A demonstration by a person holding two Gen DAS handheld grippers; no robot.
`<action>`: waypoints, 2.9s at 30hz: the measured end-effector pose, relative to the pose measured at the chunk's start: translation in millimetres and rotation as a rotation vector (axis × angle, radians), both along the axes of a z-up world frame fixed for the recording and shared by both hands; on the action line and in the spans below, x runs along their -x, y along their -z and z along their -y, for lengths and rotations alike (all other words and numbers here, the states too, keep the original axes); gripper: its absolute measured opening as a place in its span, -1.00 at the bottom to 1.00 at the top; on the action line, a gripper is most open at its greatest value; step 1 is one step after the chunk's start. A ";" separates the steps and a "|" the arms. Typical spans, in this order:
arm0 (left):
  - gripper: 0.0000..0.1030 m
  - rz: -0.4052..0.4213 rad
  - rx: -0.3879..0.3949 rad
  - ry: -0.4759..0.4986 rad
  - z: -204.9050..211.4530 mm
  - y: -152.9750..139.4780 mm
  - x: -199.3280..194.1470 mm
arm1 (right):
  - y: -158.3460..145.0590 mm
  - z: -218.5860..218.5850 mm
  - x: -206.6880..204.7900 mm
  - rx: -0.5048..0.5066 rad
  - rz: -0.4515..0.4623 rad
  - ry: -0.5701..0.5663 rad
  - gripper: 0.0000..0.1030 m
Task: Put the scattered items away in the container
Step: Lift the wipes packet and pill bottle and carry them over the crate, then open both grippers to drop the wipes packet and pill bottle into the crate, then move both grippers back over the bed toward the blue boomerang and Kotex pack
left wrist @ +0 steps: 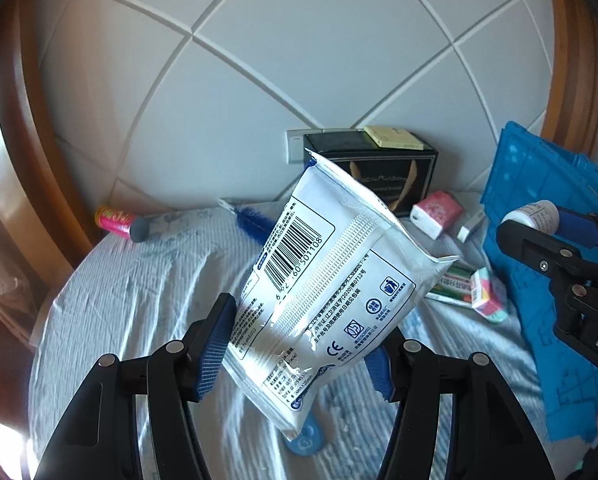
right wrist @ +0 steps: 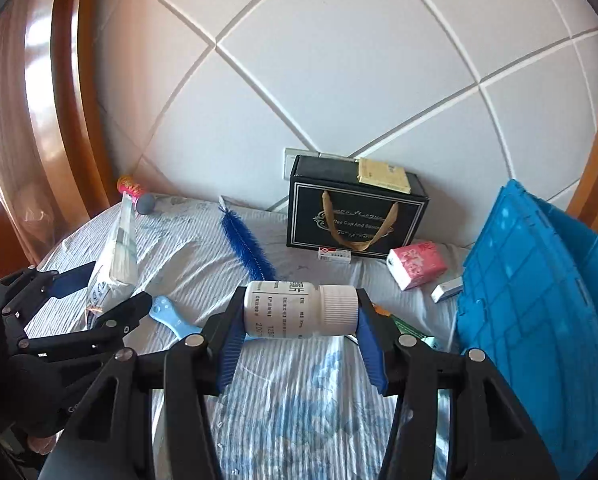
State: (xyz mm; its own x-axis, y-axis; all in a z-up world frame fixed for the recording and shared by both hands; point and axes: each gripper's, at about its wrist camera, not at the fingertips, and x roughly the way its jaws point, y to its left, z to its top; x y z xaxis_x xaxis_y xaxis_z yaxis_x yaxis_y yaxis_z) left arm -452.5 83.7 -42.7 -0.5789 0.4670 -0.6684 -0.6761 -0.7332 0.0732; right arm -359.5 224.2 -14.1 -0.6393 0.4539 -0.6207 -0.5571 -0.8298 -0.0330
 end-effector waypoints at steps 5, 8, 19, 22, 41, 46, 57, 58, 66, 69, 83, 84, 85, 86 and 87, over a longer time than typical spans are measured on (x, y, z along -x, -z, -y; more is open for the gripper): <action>0.15 -0.034 -0.068 0.106 1.7 -34.1 -54.6 | -38.0 8.9 -75.4 -0.059 -0.049 0.102 -0.03; 0.15 -0.052 -0.093 0.151 -2.8 -48.5 -88.6 | -54.2 4.8 -120.0 -0.087 -0.064 0.160 -0.03; 0.15 -0.117 -0.136 0.266 -87.1 -68.3 -244.7 | -62.7 -67.4 -302.5 -0.134 -0.076 0.308 -0.03; 0.15 -0.127 -0.142 0.299 -125.0 -68.6 -294.3 | -52.8 -98.6 -350.4 -0.127 -0.066 0.326 -0.03; 0.16 -0.138 -0.023 0.418 -259.9 -31.3 -481.0 | 14.3 -188.5 -478.6 -0.003 0.012 0.321 -0.03; 0.17 -0.159 -0.013 0.437 -272.8 -25.9 -497.0 | 21.5 -197.5 -493.0 0.015 0.024 0.331 -0.03; 0.68 -0.144 -0.003 0.409 -265.7 -27.8 -493.7 | 20.2 -199.0 -503.9 0.025 0.006 0.343 0.42; 0.69 -0.144 -0.006 0.405 -262.9 -28.7 -492.9 | 20.1 -197.9 -504.4 0.025 0.006 0.346 0.43; 0.71 -0.133 -0.040 0.391 -226.4 -39.2 -492.3 | 14.8 -181.0 -502.5 0.031 -0.006 0.331 0.47; 0.71 -0.129 -0.055 0.373 -208.5 -43.4 -489.3 | 8.7 -169.2 -498.4 0.022 -0.021 0.321 0.53; 0.93 -0.115 -0.137 0.294 -93.6 -51.5 -440.8 | -23.7 -75.0 -451.1 -0.052 -0.082 0.313 0.99; 0.93 -0.114 -0.138 0.290 -83.8 -51.5 -434.0 | -28.3 -64.7 -445.5 -0.058 -0.099 0.312 0.99; 0.93 -0.113 -0.138 0.283 -73.4 -51.4 -426.5 | -32.9 -54.0 -439.3 -0.065 -0.116 0.310 0.99; 0.93 -0.112 -0.140 0.276 -62.2 -51.3 -418.5 | -37.8 -42.6 -431.5 -0.073 -0.131 0.307 0.99; 0.94 -0.109 -0.140 0.269 -51.4 -51.0 -409.6 | -42.5 -31.5 -423.3 -0.080 -0.143 0.299 0.99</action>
State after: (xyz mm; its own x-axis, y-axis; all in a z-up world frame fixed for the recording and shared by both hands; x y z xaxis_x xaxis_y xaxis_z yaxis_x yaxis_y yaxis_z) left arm -43.0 135.1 8.3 -0.4864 0.6964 -0.5277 -0.8410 -0.5370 0.0666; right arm 63.8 255.6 28.4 -0.5491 0.6777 -0.4892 -0.7788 -0.6273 0.0052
